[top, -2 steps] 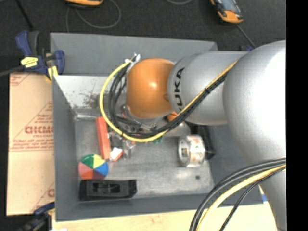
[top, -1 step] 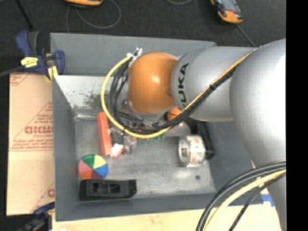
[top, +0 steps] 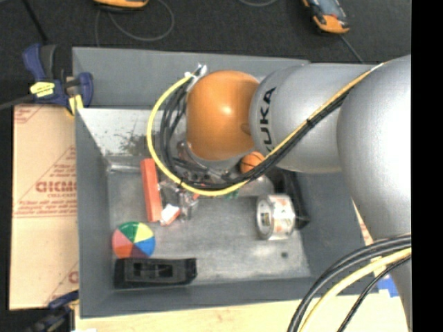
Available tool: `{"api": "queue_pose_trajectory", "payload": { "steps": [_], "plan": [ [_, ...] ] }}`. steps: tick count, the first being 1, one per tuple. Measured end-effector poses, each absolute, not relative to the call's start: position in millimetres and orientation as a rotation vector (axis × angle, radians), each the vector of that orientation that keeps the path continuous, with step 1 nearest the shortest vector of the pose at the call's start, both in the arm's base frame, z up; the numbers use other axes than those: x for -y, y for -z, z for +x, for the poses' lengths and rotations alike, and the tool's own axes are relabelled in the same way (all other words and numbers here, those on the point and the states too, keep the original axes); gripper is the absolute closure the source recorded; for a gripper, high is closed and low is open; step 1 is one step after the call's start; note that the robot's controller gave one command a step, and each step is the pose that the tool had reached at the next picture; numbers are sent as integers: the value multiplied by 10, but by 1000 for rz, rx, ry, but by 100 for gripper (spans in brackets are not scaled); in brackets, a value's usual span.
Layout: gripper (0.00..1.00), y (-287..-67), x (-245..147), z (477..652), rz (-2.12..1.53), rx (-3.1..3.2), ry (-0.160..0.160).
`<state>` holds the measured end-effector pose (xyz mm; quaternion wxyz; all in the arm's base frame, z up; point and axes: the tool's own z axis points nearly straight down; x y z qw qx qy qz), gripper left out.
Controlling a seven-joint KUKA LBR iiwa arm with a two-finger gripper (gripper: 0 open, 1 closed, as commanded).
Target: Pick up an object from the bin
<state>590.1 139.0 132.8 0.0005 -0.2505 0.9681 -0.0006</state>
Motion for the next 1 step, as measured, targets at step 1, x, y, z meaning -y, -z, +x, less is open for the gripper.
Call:
{"api": "queue_pose_trajectory", "payload": {
  "steps": [1],
  "plan": [
    [100, -1523, -1386, 5887, -788, -3045, 2]
  ]
}}
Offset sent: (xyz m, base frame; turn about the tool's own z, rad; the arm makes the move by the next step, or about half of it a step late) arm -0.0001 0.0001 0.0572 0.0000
